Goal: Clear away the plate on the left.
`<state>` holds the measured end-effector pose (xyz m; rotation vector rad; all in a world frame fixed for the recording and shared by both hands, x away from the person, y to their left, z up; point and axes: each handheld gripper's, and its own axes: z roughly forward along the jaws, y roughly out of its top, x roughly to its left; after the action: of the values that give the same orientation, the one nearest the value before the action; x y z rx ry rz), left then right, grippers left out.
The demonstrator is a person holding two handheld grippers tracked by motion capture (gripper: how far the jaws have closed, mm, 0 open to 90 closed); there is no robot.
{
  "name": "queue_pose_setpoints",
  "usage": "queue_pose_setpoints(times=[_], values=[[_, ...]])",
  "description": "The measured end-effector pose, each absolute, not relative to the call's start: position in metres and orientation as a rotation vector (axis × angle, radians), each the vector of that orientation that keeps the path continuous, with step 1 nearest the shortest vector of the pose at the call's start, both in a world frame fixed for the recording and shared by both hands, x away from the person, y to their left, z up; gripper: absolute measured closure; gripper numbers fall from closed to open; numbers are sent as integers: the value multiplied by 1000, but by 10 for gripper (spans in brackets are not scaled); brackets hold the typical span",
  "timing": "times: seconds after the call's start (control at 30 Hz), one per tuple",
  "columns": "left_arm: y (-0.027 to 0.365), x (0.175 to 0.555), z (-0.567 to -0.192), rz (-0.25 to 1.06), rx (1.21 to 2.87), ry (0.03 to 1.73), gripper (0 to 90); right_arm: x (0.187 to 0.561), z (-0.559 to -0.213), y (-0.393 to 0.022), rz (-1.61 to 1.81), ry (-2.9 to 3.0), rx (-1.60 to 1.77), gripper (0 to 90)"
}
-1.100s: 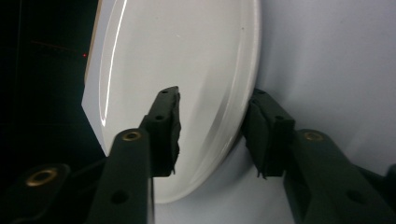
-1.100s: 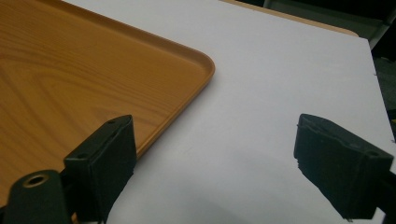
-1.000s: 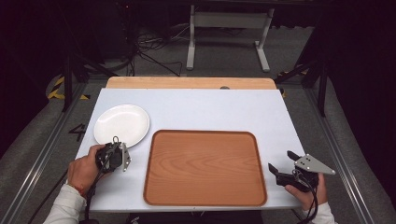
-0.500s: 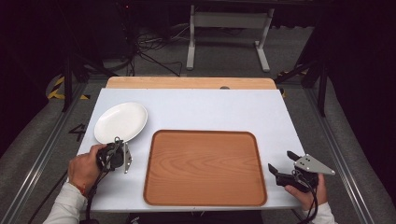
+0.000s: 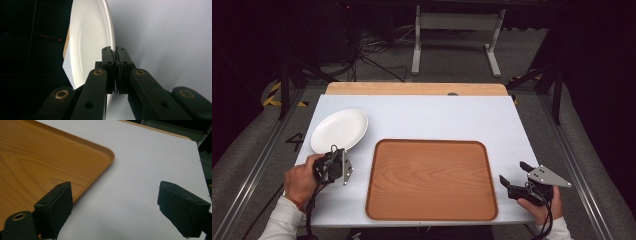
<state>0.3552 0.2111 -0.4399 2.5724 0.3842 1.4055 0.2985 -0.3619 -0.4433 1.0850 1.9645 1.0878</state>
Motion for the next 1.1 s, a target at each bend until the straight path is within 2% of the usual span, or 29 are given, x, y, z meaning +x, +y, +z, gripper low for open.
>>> queue_pose_setpoints(times=[1.1], values=[[130, 315, -400, 1376, 2418, 25, 871, 298, -443, -364, 1087, 1952, 1093, 136]])
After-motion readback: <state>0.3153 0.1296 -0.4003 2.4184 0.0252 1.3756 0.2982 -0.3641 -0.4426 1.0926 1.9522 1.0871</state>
